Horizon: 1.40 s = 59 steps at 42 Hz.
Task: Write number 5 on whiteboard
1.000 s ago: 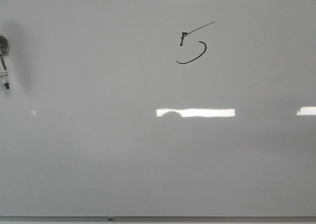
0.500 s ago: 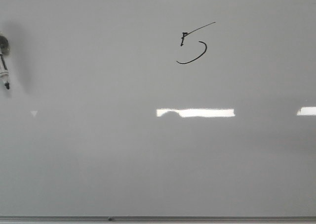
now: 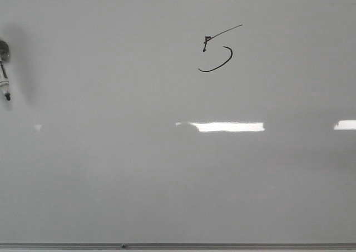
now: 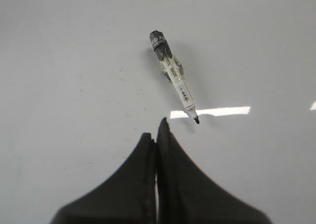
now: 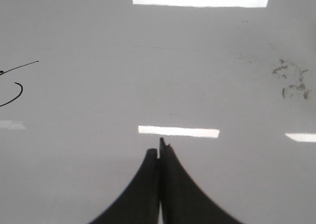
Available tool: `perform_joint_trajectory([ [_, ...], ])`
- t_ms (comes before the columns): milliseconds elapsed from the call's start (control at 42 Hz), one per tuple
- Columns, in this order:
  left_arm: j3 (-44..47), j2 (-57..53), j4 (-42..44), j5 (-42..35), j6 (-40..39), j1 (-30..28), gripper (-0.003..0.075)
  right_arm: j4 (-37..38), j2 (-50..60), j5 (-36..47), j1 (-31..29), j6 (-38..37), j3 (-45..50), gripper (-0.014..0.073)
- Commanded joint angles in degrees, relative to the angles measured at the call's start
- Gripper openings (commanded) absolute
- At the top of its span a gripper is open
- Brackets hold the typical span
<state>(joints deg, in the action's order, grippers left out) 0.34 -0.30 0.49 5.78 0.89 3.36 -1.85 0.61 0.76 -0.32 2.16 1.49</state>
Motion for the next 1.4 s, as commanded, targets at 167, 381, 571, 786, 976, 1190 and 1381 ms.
perform_joint_trajectory([
  [167,0.40,-0.84,-0.49,-4.67,0.02,0.52,-0.0020,-0.15,1.07,5.05,-0.28,0.75,-0.77,-0.0069],
  [381,0.40,-0.84,-0.49,-4.67,0.02,0.52,-0.0020,-0.15,1.07,5.05,-0.28,0.75,-0.77,-0.0069],
  [571,0.40,-0.84,-0.49,-4.67,0.02,0.52,-0.0020,-0.15,1.07,5.05,-0.28,0.75,-0.77,-0.0069],
  [786,0.40,-1.00,-0.49,-4.55,0.02,-0.99,-0.0020,-0.15,1.07,5.05,-0.28,0.75,-0.77,-0.0069],
  [976,0.40,-1.00,-0.49,-4.55,0.02,-1.78,-0.0020,-0.15,1.07,5.05,-0.28,0.75,-0.77,-0.0069],
  [1190,0.40,-1.00,-0.49,-4.55,0.02,-0.16,-0.0020,-0.15,1.07,5.05,-0.28,0.75,-0.77,-0.0069],
  [1381,0.40,-1.00,-0.49,-4.55,0.02,0.19,-0.0020,-0.15,1.07,5.05,-0.28,0.75,-0.77,-0.0069],
])
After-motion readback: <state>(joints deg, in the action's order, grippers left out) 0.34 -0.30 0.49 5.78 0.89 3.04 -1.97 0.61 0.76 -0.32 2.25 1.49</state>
